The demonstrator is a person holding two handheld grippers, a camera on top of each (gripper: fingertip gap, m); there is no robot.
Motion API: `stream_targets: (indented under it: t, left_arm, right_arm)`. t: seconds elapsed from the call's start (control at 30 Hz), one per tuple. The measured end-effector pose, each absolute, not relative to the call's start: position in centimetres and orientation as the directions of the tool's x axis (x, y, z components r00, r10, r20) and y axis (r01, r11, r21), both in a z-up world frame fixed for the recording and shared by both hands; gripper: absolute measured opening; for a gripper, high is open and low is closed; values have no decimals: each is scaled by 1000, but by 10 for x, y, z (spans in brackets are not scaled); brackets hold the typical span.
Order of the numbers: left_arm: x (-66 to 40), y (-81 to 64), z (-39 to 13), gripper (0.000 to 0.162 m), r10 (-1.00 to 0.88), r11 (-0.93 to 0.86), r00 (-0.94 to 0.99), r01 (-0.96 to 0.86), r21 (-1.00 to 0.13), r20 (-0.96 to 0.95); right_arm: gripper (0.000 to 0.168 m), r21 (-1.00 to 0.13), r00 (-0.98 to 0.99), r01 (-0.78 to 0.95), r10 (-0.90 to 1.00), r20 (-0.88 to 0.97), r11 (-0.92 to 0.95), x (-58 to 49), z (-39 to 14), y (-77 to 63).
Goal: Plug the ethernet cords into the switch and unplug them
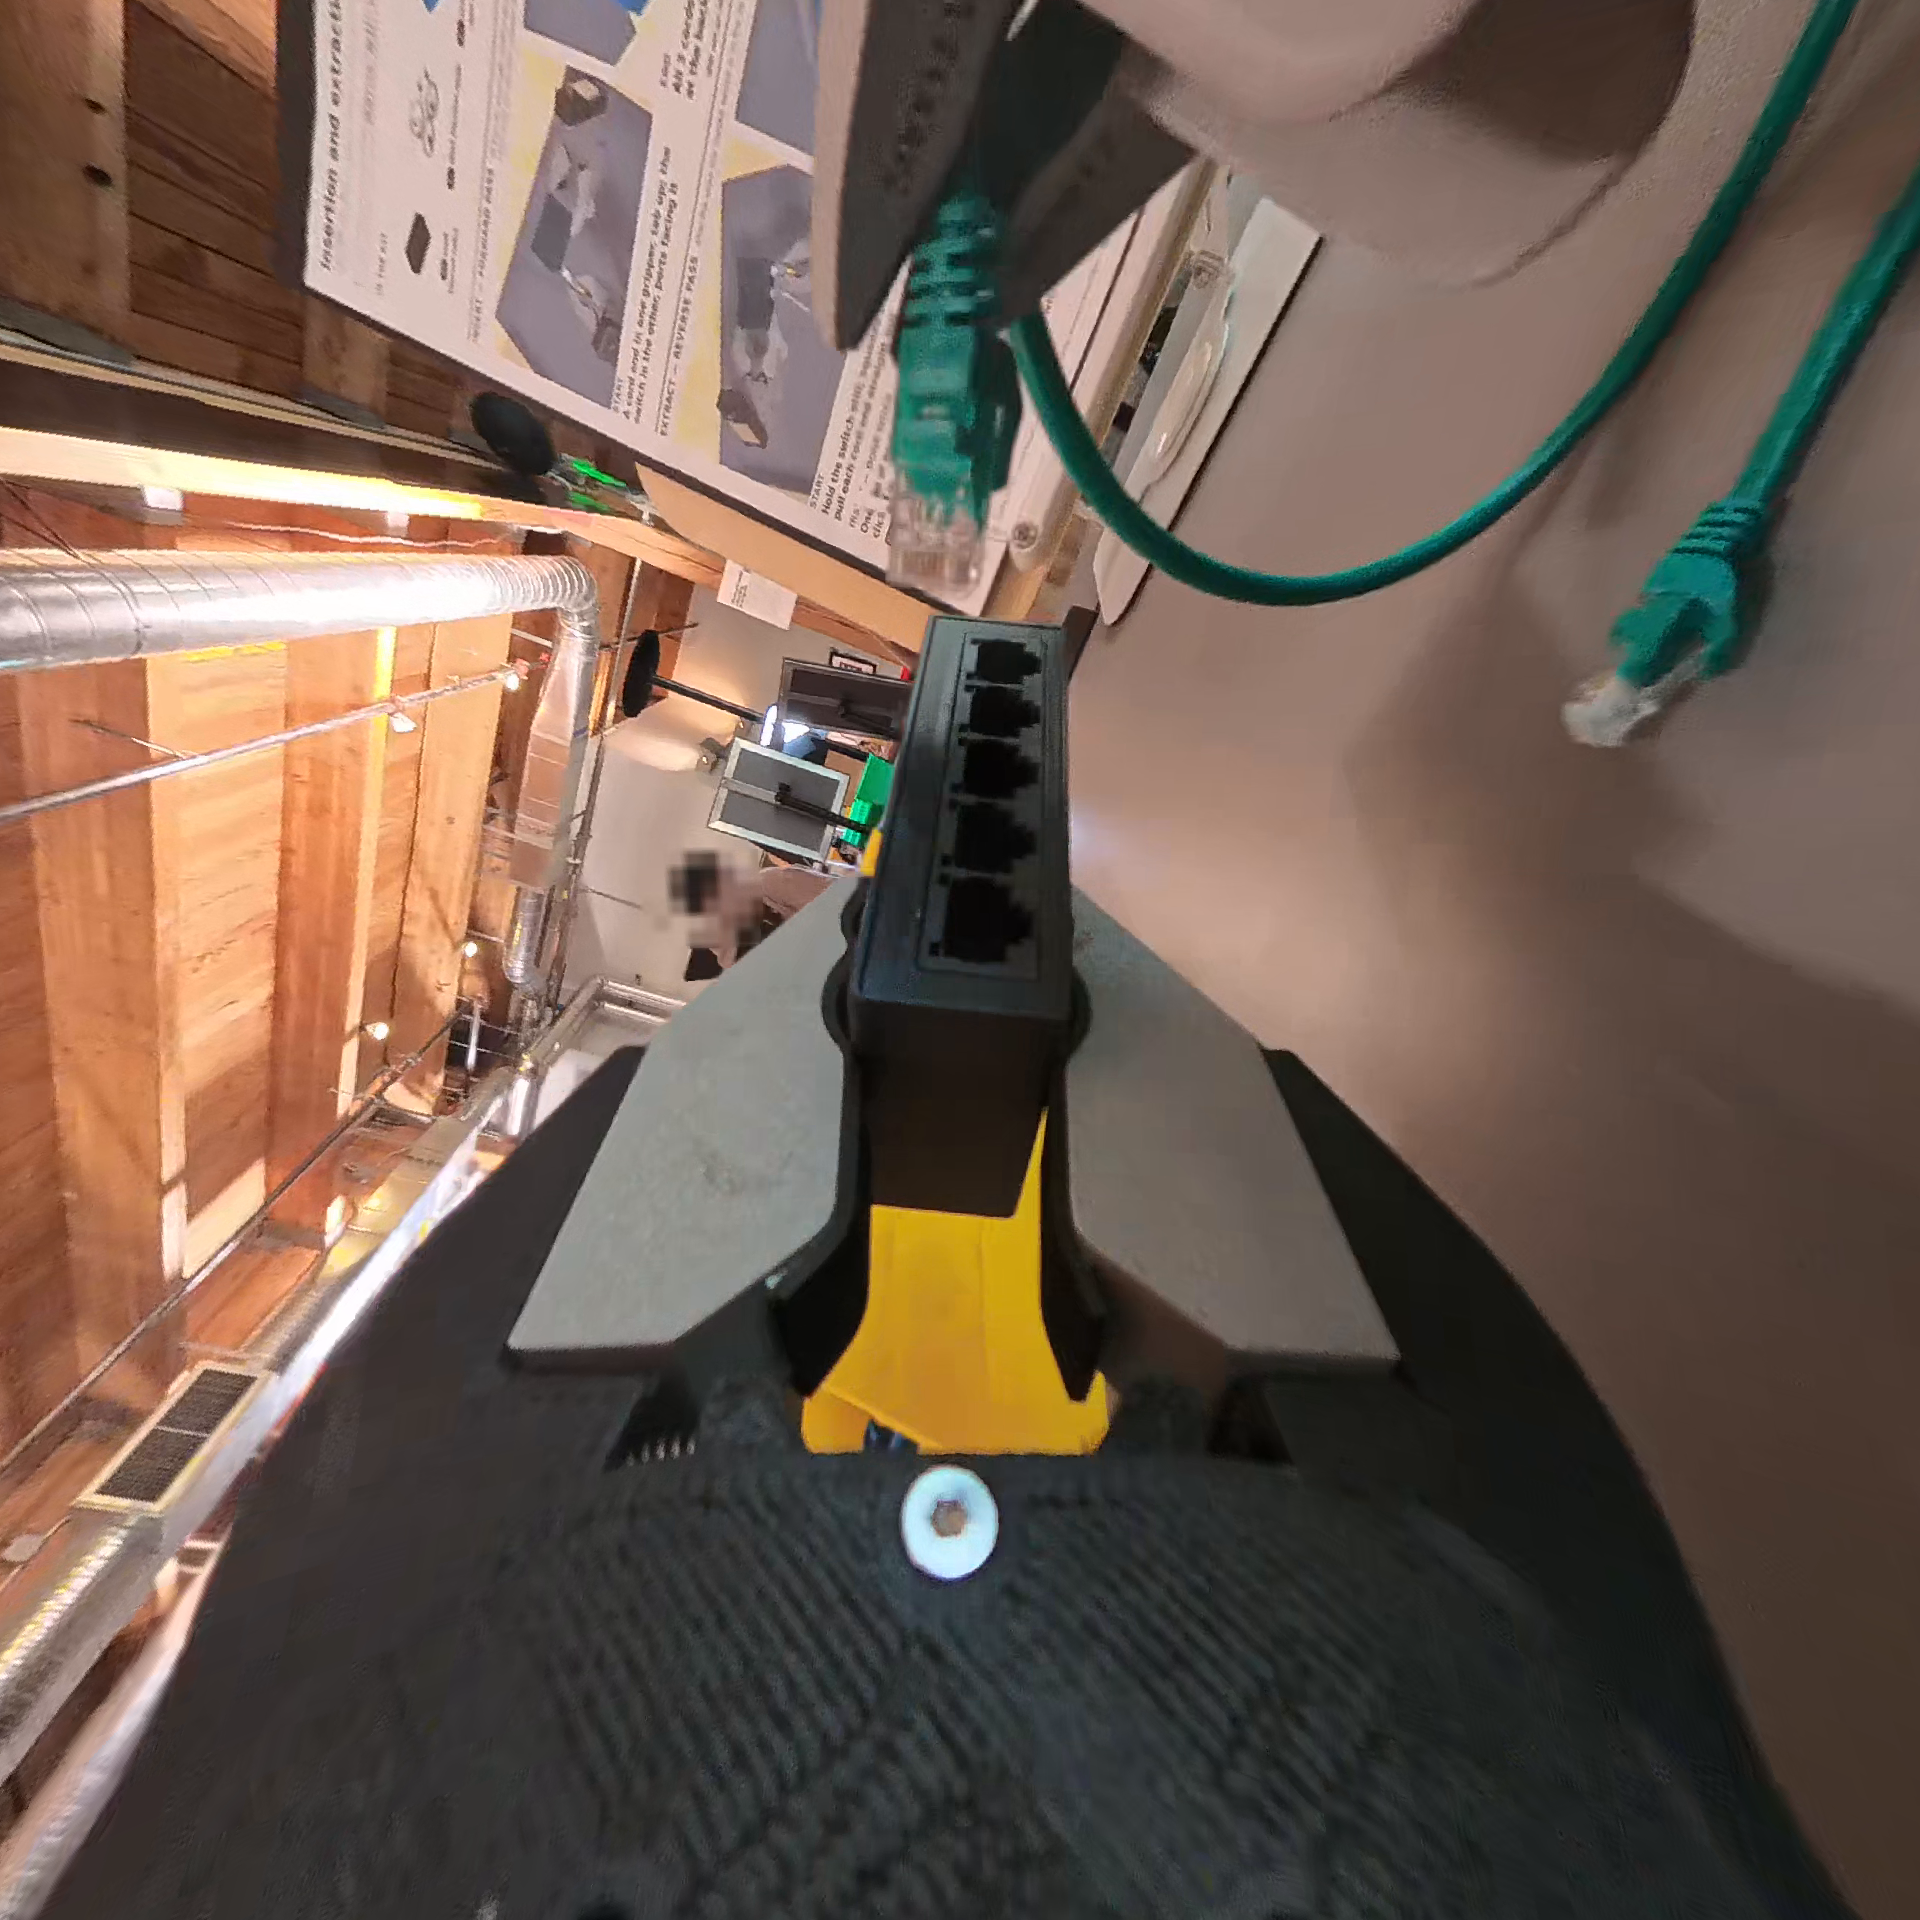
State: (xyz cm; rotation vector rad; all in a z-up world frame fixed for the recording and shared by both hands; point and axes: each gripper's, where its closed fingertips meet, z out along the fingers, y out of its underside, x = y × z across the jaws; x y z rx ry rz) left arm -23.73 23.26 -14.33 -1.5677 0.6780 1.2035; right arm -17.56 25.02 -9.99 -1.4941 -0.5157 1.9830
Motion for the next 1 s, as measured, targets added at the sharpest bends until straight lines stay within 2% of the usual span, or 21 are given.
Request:
stream_targets:
  t: [0.13, 0.33, 0.57, 0.77, 1.0]
  left_arm:
    - [-235, 231, -136, 30, 155, -314, 364, -863, -396, -918]
    - [-237, 229, -134, 30, 178, -327, 339, -865, -380, -924]
    - [-235, 229, -130, 30, 214, -324, 263, -890, -322, -941]
    - [-235, 230, -130, 30, 216, -327, 256, -890, -316, -942]
    - [-236, 229, -124, 29, 258, -325, 194, -905, -274, -946]
  right_arm:
    - [3, -675, -125, -262, 718, -685, -689, -181, -104, 249]
    - [3, -624, -123, -304, 679, -724, -720, -184, -104, 252]
    - [4, -473, -195, -329, 549, -813, -817, -183, -105, 253]
    - [3, -432, -220, -328, 513, -830, -840, -185, -105, 249]
    - [3, -328, -252, -328, 416, -874, -886, -186, -107, 251]
